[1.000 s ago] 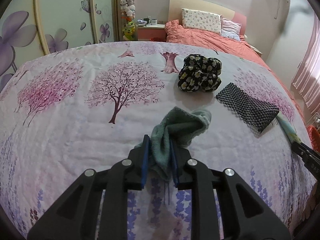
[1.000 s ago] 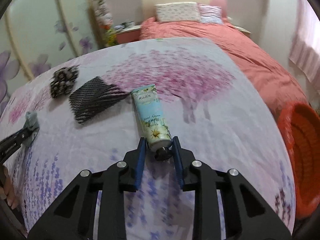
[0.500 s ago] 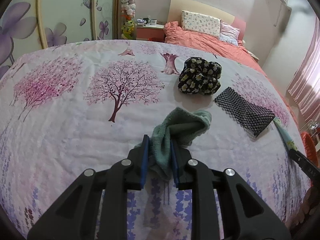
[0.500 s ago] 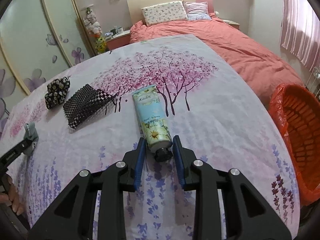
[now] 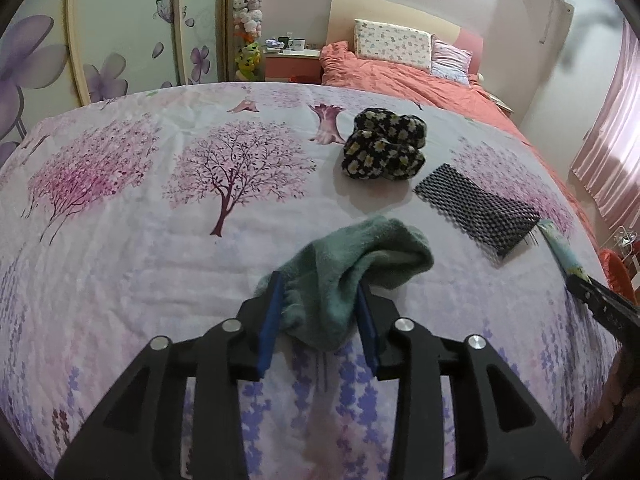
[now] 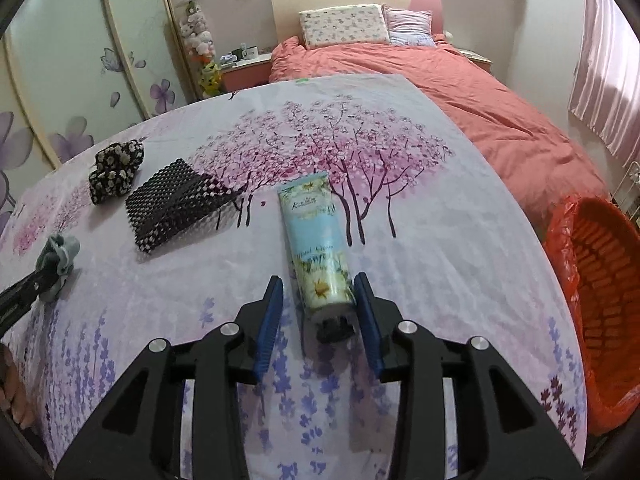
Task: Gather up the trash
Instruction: 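Carry the teal sock and hand cream tube to the orange basket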
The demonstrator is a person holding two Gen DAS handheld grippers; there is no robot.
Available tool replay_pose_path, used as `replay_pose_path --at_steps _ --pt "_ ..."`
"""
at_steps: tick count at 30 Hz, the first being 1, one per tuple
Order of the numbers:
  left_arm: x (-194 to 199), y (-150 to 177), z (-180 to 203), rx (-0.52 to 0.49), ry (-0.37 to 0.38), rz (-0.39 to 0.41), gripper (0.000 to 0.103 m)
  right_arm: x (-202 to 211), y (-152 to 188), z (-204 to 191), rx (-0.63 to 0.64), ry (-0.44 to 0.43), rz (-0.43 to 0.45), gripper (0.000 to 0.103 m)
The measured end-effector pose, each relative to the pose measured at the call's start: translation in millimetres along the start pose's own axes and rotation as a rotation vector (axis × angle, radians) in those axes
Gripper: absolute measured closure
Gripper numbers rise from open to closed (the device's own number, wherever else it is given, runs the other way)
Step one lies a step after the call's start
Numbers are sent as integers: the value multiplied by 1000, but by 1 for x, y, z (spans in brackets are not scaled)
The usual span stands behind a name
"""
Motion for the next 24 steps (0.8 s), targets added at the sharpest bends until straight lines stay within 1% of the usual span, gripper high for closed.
replay_pose_path --at_steps 1,2,3,4,7,12,16,21,24 --pt "1 1 2 -6 -1 0 67 0 0 2 1 14 0 74" --pt "1 2 3 -12 -8 3 68 0 0 2 3 15 0 76" --pt "1 3 4 -19 -15 3 75 1 1 2 3 11 0 76" --pt "1 3 5 -24 -18 4 84 3 2 3 -1 5 2 76" --pt "5 3 9 -16 9 8 90 10 7 6 -38 -30 5 76" --pt "25 -6 23 -33 31 61 91 31 8 13 -83 -58 49 77" --pt "41 -13 40 -37 55 89 92 56 3 21 -105 -67 105 77" --pt "63 -18 80 -72 103 120 92 94 -5 38 -140 -63 198 77" --pt "75 -18 113 -94 151 130 91 116 -8 51 -162 -54 255 77"
Point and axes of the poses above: each gripper's, at about its wrist camera, not at the fingertips, and x roughly against the way its jaws point, z to its right, y to its underside, the point moved 10 cm from there along -x, roughly the way its jaws point, and after that the axes turned 1 degree about x, right-handed, at the moved point
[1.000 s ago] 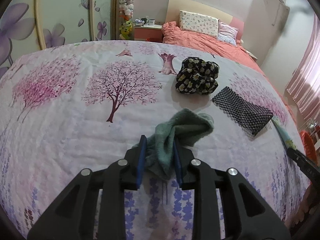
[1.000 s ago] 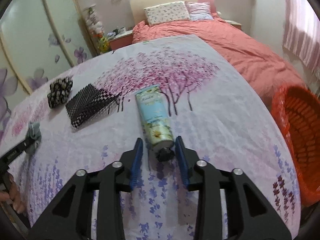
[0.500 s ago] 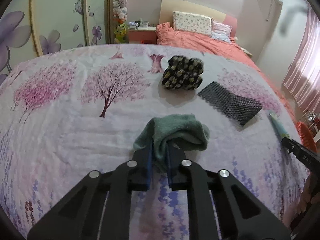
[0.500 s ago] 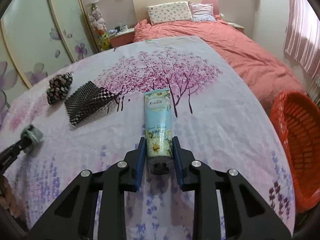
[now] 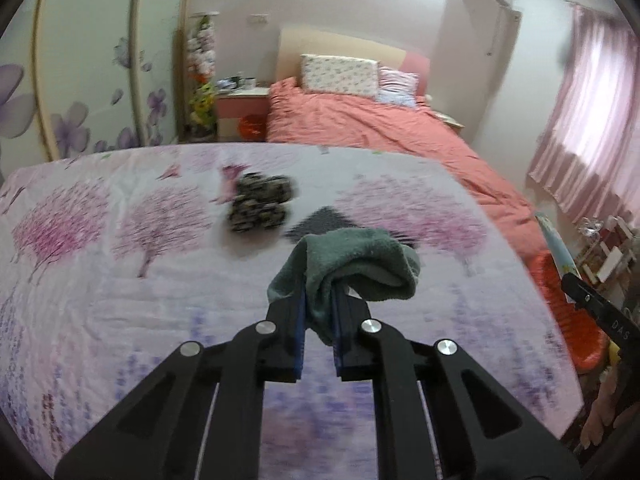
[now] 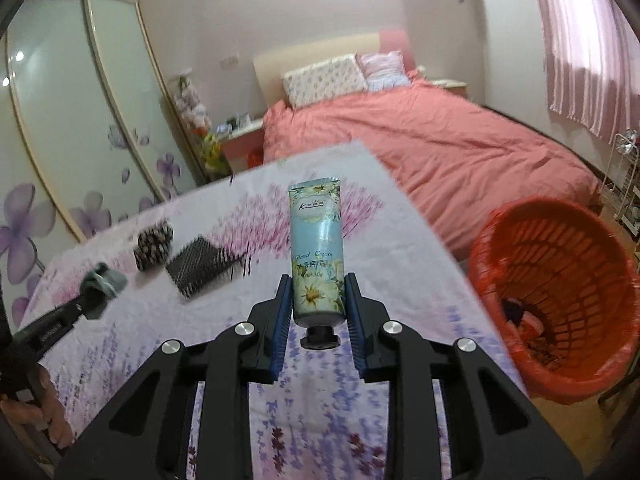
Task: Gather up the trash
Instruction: 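Carry the teal sock and hand cream tube to the orange basket, then open both tools over the basket to drop sock and tube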
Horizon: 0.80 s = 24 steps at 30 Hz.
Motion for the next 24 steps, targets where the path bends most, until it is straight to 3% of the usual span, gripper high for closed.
replay_pose_path --at_steps 8,17,24 --pt "11 -5 110 -87 174 17 91 39 -18 46 -39 96 118 77" --pt "-2 2 233 -171 359 -31 91 55 -22 120 -155 179 164 77" --pt "-24 11 316 -238 453 -66 91 57 -27 168 -234 214 190 76"
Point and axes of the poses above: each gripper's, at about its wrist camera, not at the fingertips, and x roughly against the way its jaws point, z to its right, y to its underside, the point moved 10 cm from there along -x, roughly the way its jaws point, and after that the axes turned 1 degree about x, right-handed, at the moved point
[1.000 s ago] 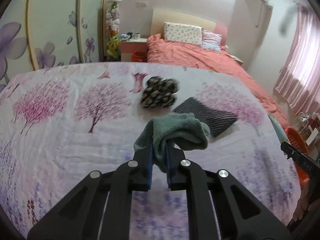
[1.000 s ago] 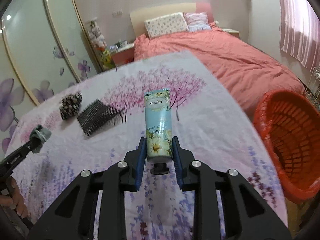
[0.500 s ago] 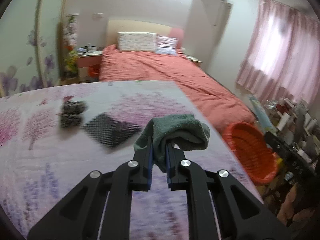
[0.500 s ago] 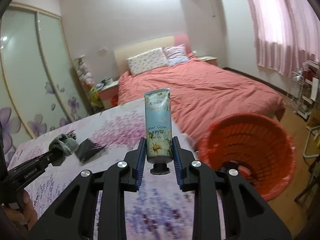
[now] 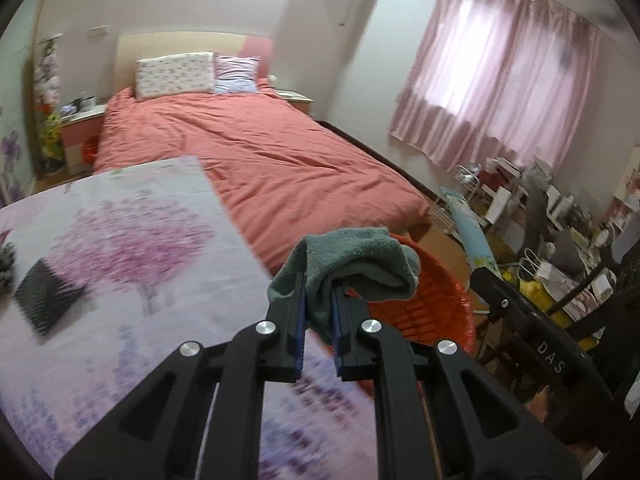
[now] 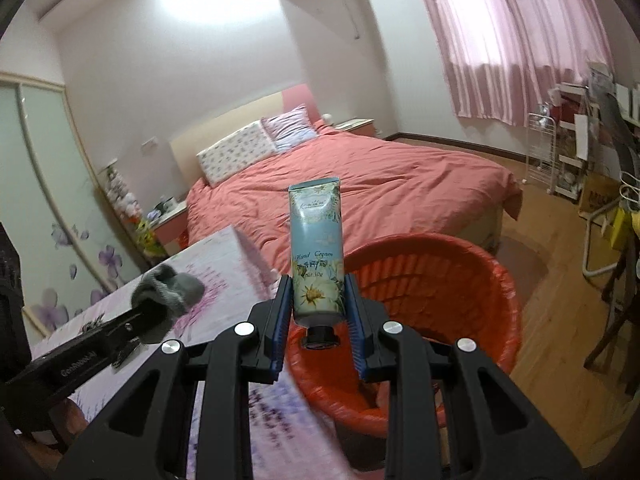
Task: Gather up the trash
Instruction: 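Open both tools over the basket to drop sock and tube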
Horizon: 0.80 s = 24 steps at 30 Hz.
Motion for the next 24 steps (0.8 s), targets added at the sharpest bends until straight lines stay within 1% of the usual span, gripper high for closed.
replay_pose_path --at_steps 6,8,10,11,12,14,15,18,20,21,23,24 --pt "-46 2 38 -32 55 -53 89 -14 -1 33 -63 26 -9 76" --pt "-61 6 43 -42 50 -75 83 -21 1 44 -83 25 -29 76" --pt "-77 13 42 -49 34 -104 70 -29 6 53 -105 28 -52 75" --pt "-81 16 41 -50 26 -113 68 -32 9 57 -113 32 -64 74" --pt "-85 19 37 -49 14 -122 64 -32 11 59 -115 32 -70 72" --pt "-90 25 29 -42 -1 -137 61 -32 16 61 -114 38 -74 58" --pt "-91 28 23 -38 -13 -143 59 -30 17 61 -113 41 -74 56" --pt "-87 33 3 -47 -59 -147 57 -27 20 60 -94 60 -77 56" --pt "-81 33 -10 -58 -100 -139 53 -25 18 55 -64 83 -72 55" --pt "-76 33 -20 -62 -126 -130 50 -24 17 53 -46 88 -69 55" --pt "-65 34 -39 -68 -174 -113 46 -22 15 47 -12 96 -60 50" --pt "-59 34 -47 -70 -194 -109 44 -21 15 43 8 100 -57 50"
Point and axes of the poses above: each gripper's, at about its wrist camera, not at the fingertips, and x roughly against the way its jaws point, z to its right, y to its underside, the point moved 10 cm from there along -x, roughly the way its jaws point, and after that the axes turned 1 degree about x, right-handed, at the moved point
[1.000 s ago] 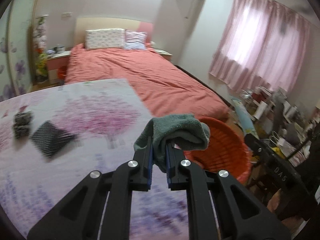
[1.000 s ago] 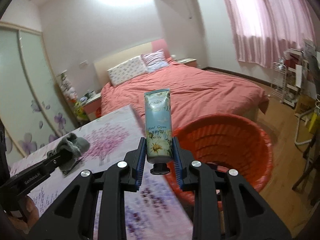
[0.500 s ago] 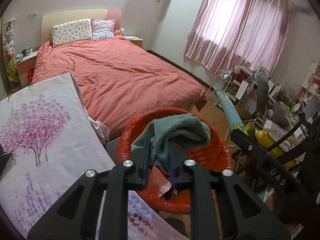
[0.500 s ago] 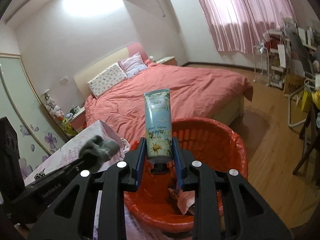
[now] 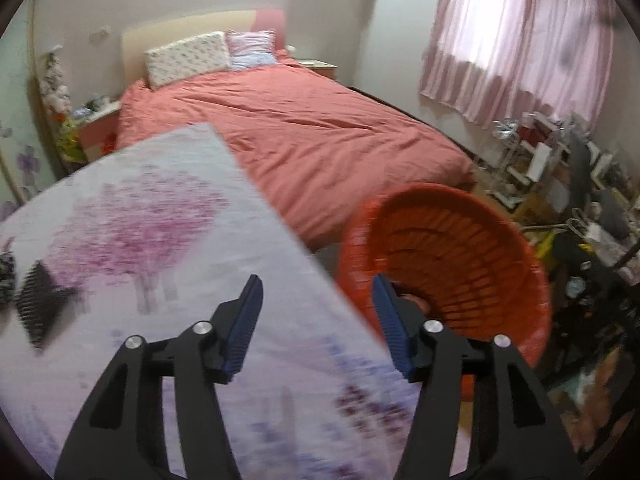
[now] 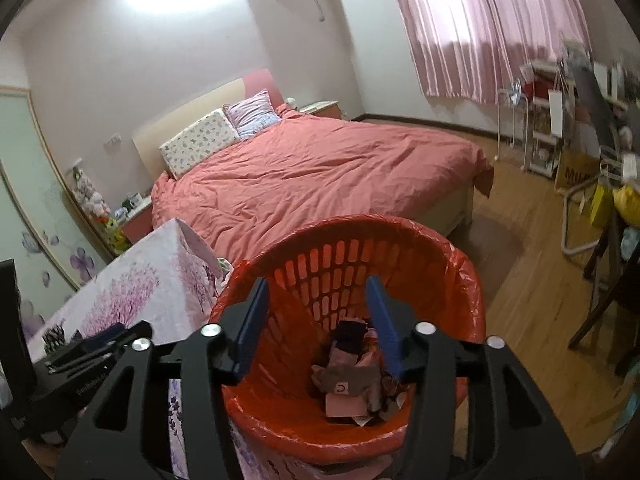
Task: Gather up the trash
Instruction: 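Open both tools over the basket to drop sock and tube, then grasp the black floral cloth with the left tool while the right tool grasps the black mesh pad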
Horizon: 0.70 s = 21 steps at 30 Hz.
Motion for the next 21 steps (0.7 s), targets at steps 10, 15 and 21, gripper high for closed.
replay_pose_path --at_steps 10,15,21 --pt "36 26 -111 64 -192 7 35 7 15 -46 114 -26 -21 49" --pt "59 40 -182 146 -292 19 33 5 31 -72 161 -59 -58 45" --pt "91 45 -274 253 -445 78 23 2 54 -108 237 -85 -103 39"
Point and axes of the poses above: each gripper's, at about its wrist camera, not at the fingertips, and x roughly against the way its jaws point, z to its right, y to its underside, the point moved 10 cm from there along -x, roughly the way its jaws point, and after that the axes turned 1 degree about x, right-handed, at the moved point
